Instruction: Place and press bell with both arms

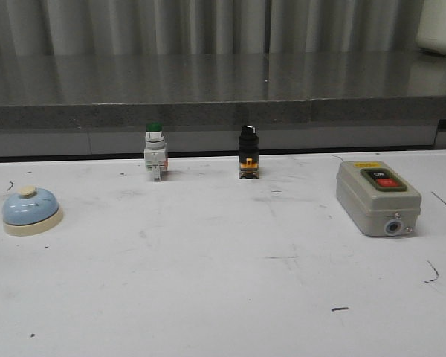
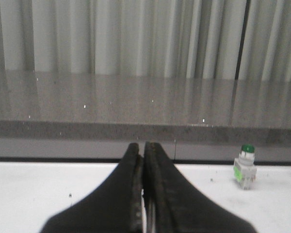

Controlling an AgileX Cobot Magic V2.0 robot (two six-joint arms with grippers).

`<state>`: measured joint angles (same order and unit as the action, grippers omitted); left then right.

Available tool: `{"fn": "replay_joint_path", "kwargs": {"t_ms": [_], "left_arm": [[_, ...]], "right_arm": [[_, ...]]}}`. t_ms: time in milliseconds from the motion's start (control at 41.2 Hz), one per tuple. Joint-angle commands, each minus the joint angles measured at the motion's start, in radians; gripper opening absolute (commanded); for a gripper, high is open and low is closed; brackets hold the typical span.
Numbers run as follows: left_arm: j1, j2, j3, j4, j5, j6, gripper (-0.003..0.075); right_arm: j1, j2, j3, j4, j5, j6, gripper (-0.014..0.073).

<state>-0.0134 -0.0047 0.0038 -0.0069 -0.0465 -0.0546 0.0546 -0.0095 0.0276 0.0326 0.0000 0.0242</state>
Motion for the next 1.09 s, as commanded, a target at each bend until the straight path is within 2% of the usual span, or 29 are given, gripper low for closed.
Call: {"fn": "replay_joint_path", "kwargs": {"t_ms": [0, 170, 340, 510, 656, 826, 1069], "left_arm": [[-0.001, -0.016, 0.014, 0.0, -0.171, -0.004, -0.002], [-0.001, -0.014, -0.103, -0.045, -0.13, -0.013, -0.002], [-0.001, 0.015, -0.305, -0.045, 0.036, -0.013, -0.002], [-0.001, 0.122, -0.53, -0.045, 0.252, -0.013, -0.002], [-0.001, 0.226, -0.662, -0.045, 0.415, -0.013, -0.002], [-0.001, 0.338, -0.725, -0.057, 0.502, -0.013, -0.002], [-0.001, 0.458, -0.712, -0.06, 0.584, -0.013, -0.002]], "right_arm": [[-0.003, -0.017, -0.025, -0.007, -0.112, 0.001, -0.0068], [-0.003, -0.017, -0.137, -0.007, -0.036, 0.001, -0.0068], [-0.003, 0.022, -0.31, -0.008, 0.113, -0.016, -0.0068], [-0.003, 0.143, -0.511, -0.008, 0.263, -0.041, -0.0068], [-0.003, 0.26, -0.649, -0.008, 0.382, -0.041, -0.0068], [-0.003, 0.396, -0.742, -0.008, 0.511, -0.041, -0.0068], [-0.003, 0.549, -0.743, -0.008, 0.59, -0.041, -0.0068]]}}
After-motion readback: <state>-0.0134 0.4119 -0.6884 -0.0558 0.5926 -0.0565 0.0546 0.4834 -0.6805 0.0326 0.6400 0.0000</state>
